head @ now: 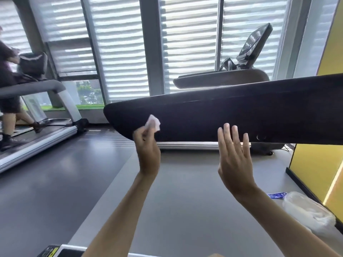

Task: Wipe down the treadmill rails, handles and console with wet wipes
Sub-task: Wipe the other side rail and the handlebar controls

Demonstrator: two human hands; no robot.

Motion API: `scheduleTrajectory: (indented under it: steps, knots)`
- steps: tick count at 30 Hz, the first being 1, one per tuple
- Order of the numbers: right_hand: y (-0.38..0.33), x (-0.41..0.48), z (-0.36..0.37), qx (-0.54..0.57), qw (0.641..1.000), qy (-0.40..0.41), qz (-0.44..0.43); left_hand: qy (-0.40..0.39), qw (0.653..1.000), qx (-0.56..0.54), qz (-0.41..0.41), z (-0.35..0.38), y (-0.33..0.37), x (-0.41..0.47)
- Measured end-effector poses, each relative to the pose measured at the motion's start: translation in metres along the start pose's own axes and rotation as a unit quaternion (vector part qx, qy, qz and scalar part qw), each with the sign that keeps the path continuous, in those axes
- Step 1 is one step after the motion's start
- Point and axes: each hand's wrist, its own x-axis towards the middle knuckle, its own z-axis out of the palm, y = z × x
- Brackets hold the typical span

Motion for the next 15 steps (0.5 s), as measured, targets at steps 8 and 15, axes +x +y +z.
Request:
scheduleTrajectory:
  steps: [8,15]
  knots:
    - [-0.004,-0.002,0.005,0.034,0.999,-0.005,0.004,-0.055,0.994,0.067,-0.066,-0.005,-0.007,-0.024]
    - [-0.001,-0.002,0.007,0.031,0.999,-0.013,-0.013,0.249,0.966,0.073,0.013,-0.025,-0.019,0.053]
